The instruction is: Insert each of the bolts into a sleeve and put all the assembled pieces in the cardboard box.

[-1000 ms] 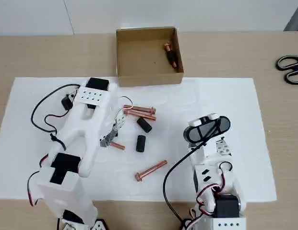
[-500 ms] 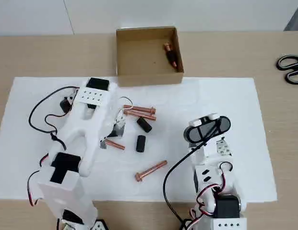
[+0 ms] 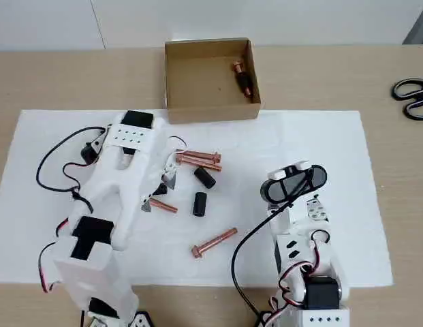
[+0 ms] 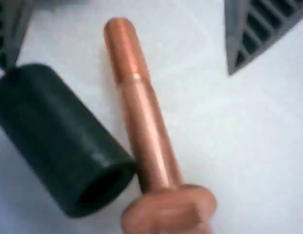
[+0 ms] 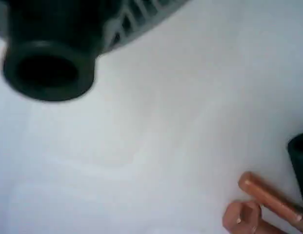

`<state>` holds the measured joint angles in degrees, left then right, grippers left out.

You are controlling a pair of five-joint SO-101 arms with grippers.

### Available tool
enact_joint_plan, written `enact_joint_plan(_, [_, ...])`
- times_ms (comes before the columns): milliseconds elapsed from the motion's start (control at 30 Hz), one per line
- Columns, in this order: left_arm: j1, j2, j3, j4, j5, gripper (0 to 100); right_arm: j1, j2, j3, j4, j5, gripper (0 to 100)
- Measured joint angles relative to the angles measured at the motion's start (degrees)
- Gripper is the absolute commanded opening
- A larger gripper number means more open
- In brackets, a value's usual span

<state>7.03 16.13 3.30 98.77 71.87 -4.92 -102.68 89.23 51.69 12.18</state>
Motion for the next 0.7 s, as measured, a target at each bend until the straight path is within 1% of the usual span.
enact_joint_plan(133, [-1.76, 0.00, 0.00, 0.00, 0.00, 27, 0.00, 0.00, 0.00, 0.00, 0.00, 0.6])
enact_joint_plan(400, [-1.93, 0.00, 4.13, 0.00, -0.09, 26, 0.00, 0.00, 0.00, 0.00, 0.00, 0.6])
enact_joint_plan(700, [-1.93, 0.00, 4.31, 0.00, -0.09, 26, 0.00, 0.00, 0.00, 0.00, 0.00, 0.6])
